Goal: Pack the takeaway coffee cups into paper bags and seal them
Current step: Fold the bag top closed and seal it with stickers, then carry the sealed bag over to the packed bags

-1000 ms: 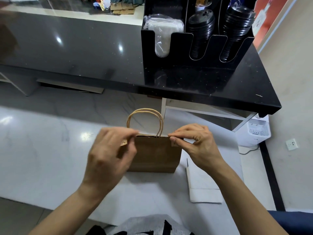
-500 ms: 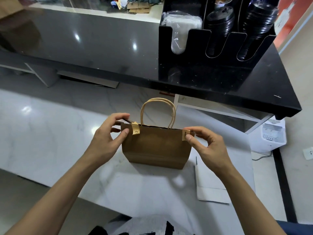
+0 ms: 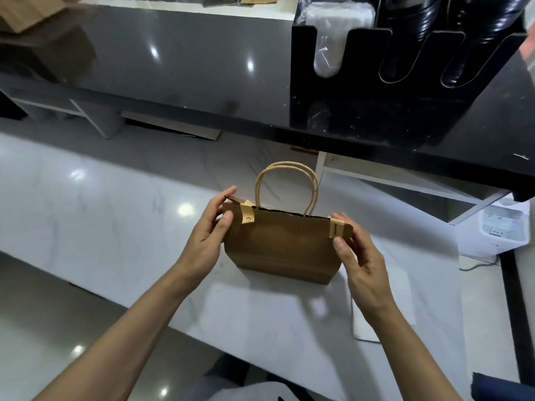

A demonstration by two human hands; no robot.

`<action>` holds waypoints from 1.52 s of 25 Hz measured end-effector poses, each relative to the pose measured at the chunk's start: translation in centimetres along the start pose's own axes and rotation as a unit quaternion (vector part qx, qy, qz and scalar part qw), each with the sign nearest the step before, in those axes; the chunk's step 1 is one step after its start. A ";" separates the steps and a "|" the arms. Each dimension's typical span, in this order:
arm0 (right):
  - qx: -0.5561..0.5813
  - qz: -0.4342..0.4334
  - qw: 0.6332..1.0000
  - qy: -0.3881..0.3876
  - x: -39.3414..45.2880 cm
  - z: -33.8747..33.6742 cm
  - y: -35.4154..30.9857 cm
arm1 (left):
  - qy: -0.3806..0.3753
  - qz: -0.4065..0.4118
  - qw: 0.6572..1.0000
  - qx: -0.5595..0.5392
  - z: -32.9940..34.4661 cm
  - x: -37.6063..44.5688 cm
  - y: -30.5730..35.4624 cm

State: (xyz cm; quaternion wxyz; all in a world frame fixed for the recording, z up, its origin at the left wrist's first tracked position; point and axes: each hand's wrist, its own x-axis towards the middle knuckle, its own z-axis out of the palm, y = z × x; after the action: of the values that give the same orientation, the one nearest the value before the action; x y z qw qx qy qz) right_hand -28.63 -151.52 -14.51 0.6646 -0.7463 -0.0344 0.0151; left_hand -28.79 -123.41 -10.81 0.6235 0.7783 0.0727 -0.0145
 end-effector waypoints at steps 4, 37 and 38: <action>0.021 0.043 0.999 0.007 -2.0 0.8 2.1 | 0.003 -0.046 0.999 -0.023 0.4 -1.1 -1.2; -0.006 -0.009 0.996 -0.092 -2.7 33.7 -8.1 | 0.177 -0.035 0.978 -0.105 -30.4 -12.5 -6.6; -0.007 -0.012 0.995 -0.095 -2.8 35.2 -8.3 | 0.187 -0.033 0.975 -0.114 -31.6 -13.1 -6.8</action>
State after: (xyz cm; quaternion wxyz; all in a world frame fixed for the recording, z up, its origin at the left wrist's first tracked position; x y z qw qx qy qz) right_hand -34.04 -115.87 -10.42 0.6532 -0.7455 -0.1067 0.0781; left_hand -44.79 -92.49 -8.89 0.6825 0.6884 0.2150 0.1186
